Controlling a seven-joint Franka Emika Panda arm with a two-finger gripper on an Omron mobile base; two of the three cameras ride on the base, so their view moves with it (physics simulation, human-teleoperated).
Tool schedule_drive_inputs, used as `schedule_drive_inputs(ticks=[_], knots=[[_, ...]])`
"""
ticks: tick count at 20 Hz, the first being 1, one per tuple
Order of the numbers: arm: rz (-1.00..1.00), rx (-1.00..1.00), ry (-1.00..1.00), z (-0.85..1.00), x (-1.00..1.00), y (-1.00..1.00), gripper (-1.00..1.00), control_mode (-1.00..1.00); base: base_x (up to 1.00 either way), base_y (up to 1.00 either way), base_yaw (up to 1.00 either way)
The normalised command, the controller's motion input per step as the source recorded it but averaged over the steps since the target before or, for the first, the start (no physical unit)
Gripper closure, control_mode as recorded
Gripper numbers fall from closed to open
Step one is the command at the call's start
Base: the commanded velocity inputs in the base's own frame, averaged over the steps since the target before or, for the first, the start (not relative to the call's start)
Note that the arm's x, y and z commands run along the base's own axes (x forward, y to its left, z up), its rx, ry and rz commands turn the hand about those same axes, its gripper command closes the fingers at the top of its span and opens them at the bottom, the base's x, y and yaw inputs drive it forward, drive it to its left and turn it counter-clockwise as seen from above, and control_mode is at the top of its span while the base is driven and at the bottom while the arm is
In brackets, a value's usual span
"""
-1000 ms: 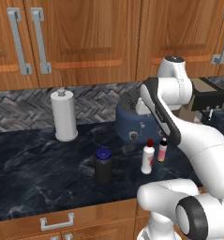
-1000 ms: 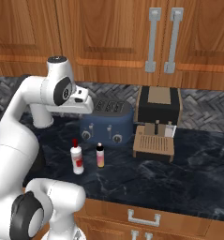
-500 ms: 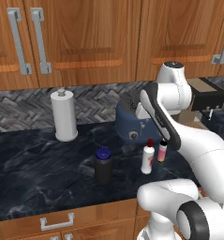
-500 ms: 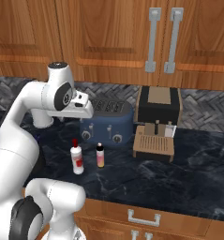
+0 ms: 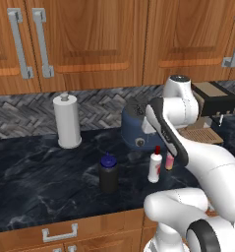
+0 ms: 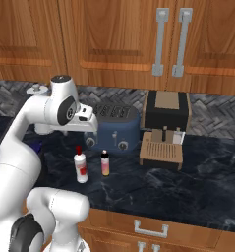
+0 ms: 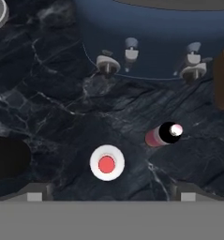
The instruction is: Move the drinks to the dining counter.
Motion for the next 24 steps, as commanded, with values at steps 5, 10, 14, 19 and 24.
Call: schedule_drive_inputs(ticks=[5, 10, 14, 19, 24], knots=[[0.00, -0.03, 0.00, -0.35, -0.06, 0.00, -1.00, -1.00, 0.00, 0.00, 0.00], [0.00, -0.01, 0.00, -0.32, -0.07, 0.00, -1.00, -1.00, 0.00, 0.00, 0.00], [0.00, 0.00, 0.00, -0.26, 0.00, 0.00, -1.00, -1.00, 0.00, 0.00, 0.00], [0.00, 0.00, 0.00, -0.21, 0.00, 0.00, -1.00, -1.00, 0.00, 0.00, 0.00], [0.00, 0.00, 0.00, -0.11, 0.00, 0.00, -1.00, -1.00, 0.00, 0.00, 0.00]])
